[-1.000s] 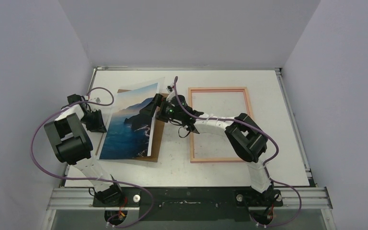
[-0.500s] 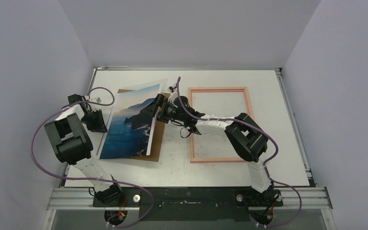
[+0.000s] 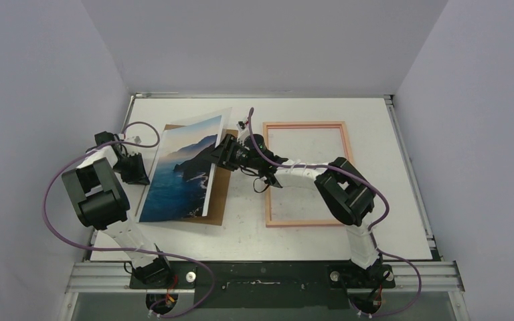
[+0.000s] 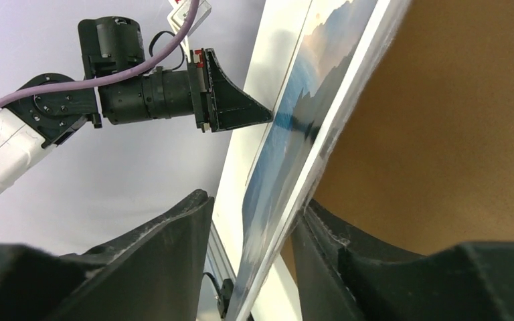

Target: Put the photo into the frame

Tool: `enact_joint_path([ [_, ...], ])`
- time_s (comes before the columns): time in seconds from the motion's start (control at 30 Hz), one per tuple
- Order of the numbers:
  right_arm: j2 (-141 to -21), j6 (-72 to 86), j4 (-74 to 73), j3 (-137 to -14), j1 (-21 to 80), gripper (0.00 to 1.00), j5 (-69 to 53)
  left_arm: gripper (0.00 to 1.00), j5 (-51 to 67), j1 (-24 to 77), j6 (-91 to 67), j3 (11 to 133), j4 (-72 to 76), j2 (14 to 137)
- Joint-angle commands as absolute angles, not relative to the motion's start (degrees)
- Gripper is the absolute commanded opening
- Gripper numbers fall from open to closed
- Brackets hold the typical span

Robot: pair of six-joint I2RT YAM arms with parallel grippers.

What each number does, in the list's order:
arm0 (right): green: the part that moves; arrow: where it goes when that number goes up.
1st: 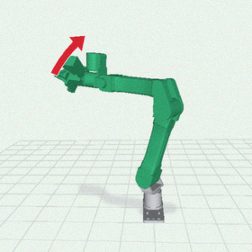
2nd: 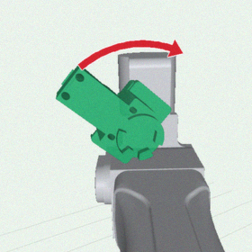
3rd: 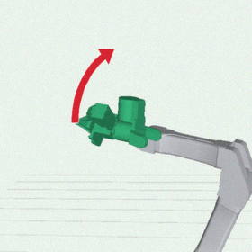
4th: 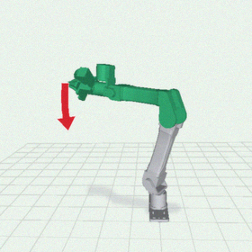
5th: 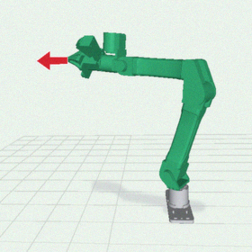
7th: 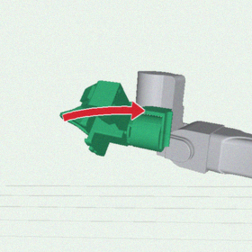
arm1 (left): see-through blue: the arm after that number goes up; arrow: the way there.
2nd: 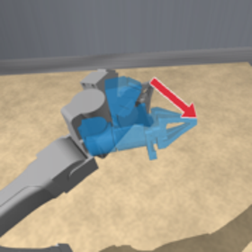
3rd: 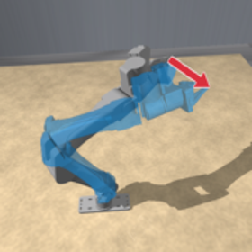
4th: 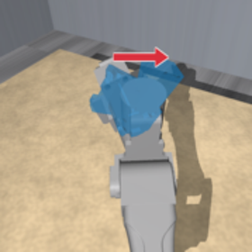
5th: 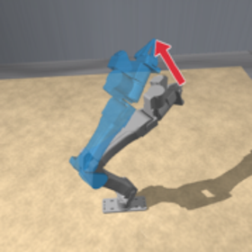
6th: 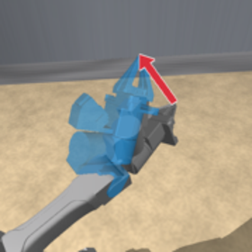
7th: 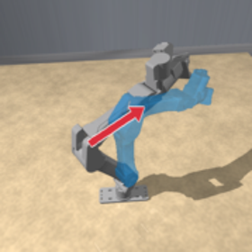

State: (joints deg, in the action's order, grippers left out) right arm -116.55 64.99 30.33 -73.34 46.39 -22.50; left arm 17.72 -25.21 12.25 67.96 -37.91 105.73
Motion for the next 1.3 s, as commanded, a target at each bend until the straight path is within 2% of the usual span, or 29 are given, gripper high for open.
enact_joint_path([
  [0.0,-111.4,64.6,33.9,-73.4,45.8,0.43,-22.3,0.12,16.5,-26.1,13.4,68.8,-39.2,105.5],
  [0.27,-110.7,64.9,33.9,-72.9,45.2,0.34,-23.0,0.11,15.8,-26.2,14.1,68.2,-38.7,105.5],
  [0.4,-109.9,64.6,33.0,-73.2,44.6,0.23,-23.0,0.11,15.2,-26.4,14.8,68.3,-38.7,105.4],
  [0.57,-109.8,64.8,32.9,-73.5,44.4,0.16,-23.4,0.1,15.1,-27.0,15.2,68.7,-39.0,105.8],
  [0.77,-110.5,63.7,29.3,-75.6,44.3,0.11,-23.4,0.08,16.2,-27.3,15.4,68.7,-39.5,106.3],
  [0.93,-112.2,64.3,29.1,-75.9,44.4,0.14,-24.1,0.08,16.9,-27.3,15.6,68.4,-39.7,107.2],
  [1.07,-112.7,64.6,29.0,-75.8,44.3,0.06,-24.3,0.08,17.2,-27.3,15.8,68.0,-39.7,107.0],
  [1.27,-109.8,59.9,22.0,-77.9,44.2,0.05,-22.2,0.08,17.6,-27.3,15.6,69.0,-40.2,106.6],
])
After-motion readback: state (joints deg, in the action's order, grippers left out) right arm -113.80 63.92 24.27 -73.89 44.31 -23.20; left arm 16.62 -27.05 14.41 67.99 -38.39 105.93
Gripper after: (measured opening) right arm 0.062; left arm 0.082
